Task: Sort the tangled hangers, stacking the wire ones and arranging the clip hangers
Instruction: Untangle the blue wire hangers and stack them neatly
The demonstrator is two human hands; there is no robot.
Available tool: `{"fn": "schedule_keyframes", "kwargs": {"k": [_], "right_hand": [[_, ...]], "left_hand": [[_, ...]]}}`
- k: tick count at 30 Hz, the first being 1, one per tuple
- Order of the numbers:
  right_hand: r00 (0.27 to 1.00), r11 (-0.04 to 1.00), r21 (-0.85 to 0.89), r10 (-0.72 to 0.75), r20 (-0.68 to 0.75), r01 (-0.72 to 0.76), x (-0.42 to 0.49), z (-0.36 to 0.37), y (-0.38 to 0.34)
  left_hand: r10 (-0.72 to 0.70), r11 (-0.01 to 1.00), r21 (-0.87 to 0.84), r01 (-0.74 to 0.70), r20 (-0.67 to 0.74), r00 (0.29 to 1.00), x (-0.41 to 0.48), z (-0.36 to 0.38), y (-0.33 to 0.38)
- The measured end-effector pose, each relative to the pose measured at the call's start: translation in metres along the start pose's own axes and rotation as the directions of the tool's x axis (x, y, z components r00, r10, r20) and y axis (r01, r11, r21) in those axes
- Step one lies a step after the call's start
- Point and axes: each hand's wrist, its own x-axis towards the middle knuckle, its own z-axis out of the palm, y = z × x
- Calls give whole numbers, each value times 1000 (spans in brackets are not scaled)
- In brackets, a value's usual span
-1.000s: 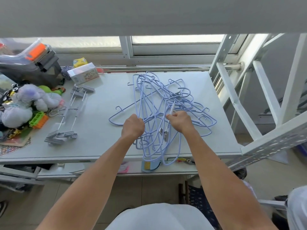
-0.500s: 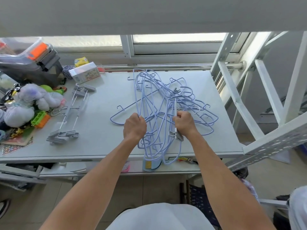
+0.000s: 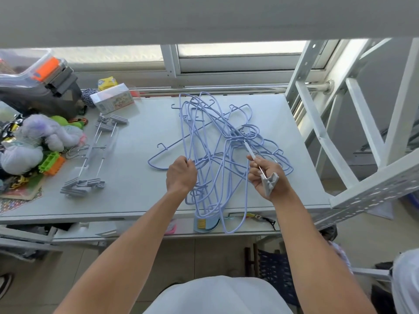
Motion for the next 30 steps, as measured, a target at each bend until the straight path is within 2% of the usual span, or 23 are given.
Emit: {"fn": "schedule_keyframes", "kwargs": {"k": [6,9,11,14,19,22,24,25,27,28,29,30], "right_hand": [[999,998,-42,-40,22,41,5,3,11],[995,981,-164,-103,13,104,11,12,11],[990,942,-311,-142,-28,126,19,19,8],[963,789,-601,-243,-119,125,31,26,6],[884,458,-883,-449,-128,105,43,27,10],[867,249,-968,-482,-127,-3,40,27,10],[837,142,-990,-539,-96,-22,34,31,10],[800,91,-996,-598,-54,0,30,34,11],[680,5,-996,-731,58,90,22,43,12],[647,-5,-988,-756,104,153,19,49,12],[669,39,-970,-731,135,240,15,58,11],[734,130,-942,-662,151,311,13,67,11]], "left_hand": [[6,999,-39,-6,8,1000,2,0,-1],[23,997,-77,-24,-21,1000,2,-1,-4],[34,997,-72,-38,-61,998,2,-3,-5],[59,998,-8,-61,-150,987,4,-7,-2],[111,994,34,-106,-311,944,13,-16,1],[62,979,-162,-124,-343,937,21,-28,12],[23,951,-281,-131,-358,934,28,-35,18],[6,927,-351,-133,-341,940,32,-36,19],[-27,848,-517,-114,-257,966,37,-38,22],[-37,797,-598,-88,-193,980,36,-38,26],[-44,740,-671,-54,-128,991,32,-37,32],[-40,690,-724,-25,-72,997,27,-36,39]]}}
